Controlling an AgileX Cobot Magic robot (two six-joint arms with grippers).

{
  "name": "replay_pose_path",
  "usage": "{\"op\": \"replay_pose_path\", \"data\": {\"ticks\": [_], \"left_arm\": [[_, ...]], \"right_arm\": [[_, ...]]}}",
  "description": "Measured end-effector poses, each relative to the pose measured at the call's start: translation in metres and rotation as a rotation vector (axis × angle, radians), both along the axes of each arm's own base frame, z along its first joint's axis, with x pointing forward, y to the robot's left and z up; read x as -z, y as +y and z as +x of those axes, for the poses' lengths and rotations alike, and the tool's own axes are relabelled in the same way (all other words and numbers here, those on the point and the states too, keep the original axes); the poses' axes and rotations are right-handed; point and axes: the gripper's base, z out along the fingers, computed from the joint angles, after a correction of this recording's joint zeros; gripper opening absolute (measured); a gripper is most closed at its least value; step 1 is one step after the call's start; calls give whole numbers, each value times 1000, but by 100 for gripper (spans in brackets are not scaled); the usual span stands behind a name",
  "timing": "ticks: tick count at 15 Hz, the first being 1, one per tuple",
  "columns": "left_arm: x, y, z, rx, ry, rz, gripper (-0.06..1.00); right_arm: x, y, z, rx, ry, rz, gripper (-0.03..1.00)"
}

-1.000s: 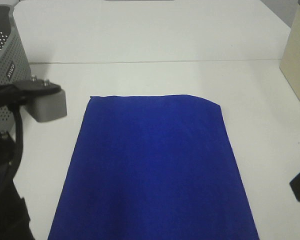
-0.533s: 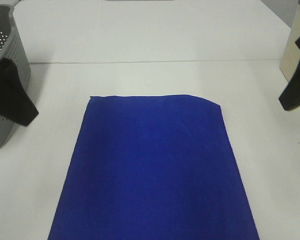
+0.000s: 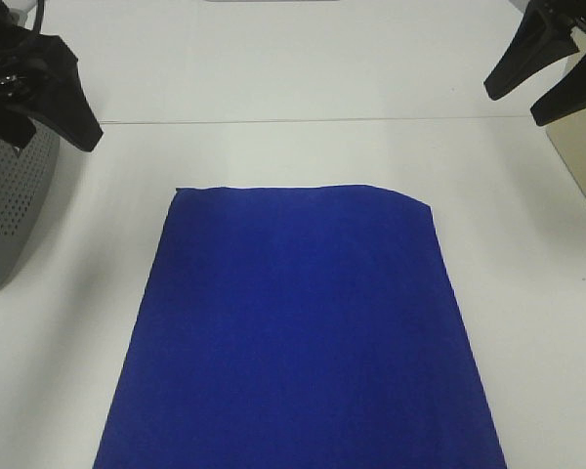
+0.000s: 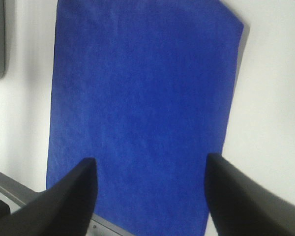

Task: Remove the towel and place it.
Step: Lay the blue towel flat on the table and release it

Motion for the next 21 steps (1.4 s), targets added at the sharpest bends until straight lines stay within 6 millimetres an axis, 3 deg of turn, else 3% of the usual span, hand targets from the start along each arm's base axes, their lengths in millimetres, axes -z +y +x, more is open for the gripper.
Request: {"op": "replay_pose_path", "data": {"ticks": [8,14,21], "left_arm": [[72,-16,91,-11,106,-46,72],[125,-23,140,-24,156,-53,72],[158,24,159,-159,200,-148,72]], "right_arm": [[85,-12,72,-36,117,4,64],[116,-15,101,-40,130,-8,64],[150,-42,115,6,164,9,64]]}}
